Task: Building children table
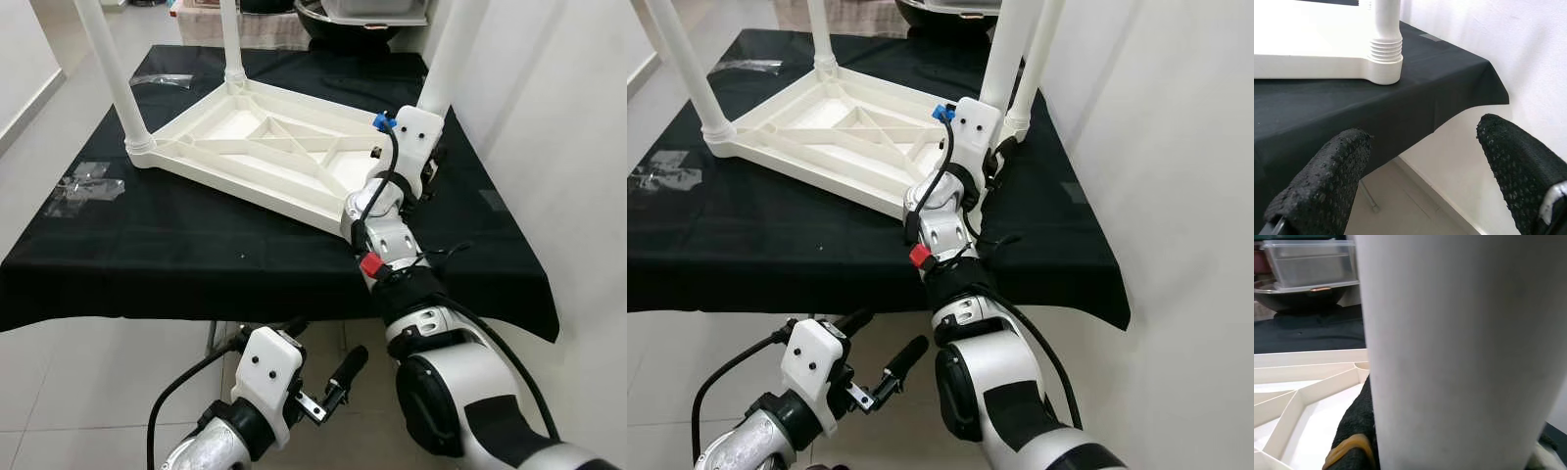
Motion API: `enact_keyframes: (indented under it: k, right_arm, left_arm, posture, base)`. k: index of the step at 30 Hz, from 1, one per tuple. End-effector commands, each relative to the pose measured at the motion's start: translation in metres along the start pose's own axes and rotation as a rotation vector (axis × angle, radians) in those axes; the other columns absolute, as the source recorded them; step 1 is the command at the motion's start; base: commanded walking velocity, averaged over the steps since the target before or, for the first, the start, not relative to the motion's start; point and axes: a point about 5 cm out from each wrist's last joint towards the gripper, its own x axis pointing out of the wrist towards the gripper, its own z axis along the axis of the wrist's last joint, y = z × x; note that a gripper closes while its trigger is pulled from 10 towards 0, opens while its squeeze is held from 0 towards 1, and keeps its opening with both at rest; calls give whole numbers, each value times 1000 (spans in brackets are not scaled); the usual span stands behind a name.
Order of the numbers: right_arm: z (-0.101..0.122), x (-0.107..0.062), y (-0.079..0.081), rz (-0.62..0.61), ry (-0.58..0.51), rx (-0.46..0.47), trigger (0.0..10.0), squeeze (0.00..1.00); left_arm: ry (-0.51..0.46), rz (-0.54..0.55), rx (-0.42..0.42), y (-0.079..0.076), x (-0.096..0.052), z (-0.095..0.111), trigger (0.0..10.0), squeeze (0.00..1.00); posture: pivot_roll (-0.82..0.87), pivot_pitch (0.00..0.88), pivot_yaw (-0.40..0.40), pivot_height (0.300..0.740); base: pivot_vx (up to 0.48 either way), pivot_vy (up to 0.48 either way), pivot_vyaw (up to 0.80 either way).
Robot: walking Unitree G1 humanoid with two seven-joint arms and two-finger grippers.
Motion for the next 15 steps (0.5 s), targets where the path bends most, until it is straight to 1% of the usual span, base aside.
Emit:
enact_keyframes:
  k: [1,3,4,5,7,8,9,10,11,13,14,15]
  right_arm:
    - [-33,-6,-1,28,114,-110,10000,0]
    - [-33,-6,-1,28,114,-110,10000,0]
    - [-43,-7,-2,34,156,-129,10000,0]
    - [-43,-7,-2,34,156,-129,10000,0]
    - [-58,-6,-9,11,233,-151,10000,0]
    - [-62,-4,-12,-13,259,-147,10000,0]
    - [-62,-4,-12,-13,259,-147,10000,0]
    - [-65,-3,-15,-59,286,-147,10000,0]
    - [-65,-3,-15,-59,286,-147,10000,0]
    - [-66,-3,-20,-147,290,-157,10000,0]
    - [-64,-2,-25,-221,279,-157,10000,0]
    - [-64,-2,-25,-221,279,-157,10000,0]
  left_arm:
    - [22,-3,-7,-2,-1,-5,10000,0]
    - [22,-3,-7,-2,-1,-5,10000,0]
    - [22,-3,-7,-2,-1,-5,10000,0]
    - [22,-3,-7,-2,-1,-5,10000,0]
    - [21,-3,-7,-2,-1,-5,10000,0]
    - [20,-2,-7,-3,-1,-4,10000,0]
    - [20,-2,-7,-3,-1,-4,10000,0]
    - [20,-1,-7,-3,-1,-4,10000,0]
    - [20,-1,-7,-3,-1,-4,10000,0]
    - [20,0,-8,-2,-1,-4,10000,0]
    - [20,0,-8,-3,-1,-4,10000,0]
    - [20,0,-8,-3,-1,-4,10000,0]
  posture:
    - [78,147,-66,740]
    - [78,147,-66,740]
    - [78,147,-66,740]
    - [78,147,-66,740]
    - [81,156,-70,740]
    - [83,157,-72,740]
    - [83,157,-72,740]
    - [83,157,-72,740]
    - [83,157,-72,740]
    - [84,163,-73,740]
    - [88,166,-73,740]
    - [88,166,-73,740]
  base:
    - [0,0,0]
    - [0,0,0]
    - [0,0,0]
    - [0,0,0]
    - [0,0,0]
    - [0,0,0]
    - [0,0,0]
    - [0,0,0]
    - [0,0,0]
    - [0,0,0]
    - [0,0,0]
    - [0,0,0]
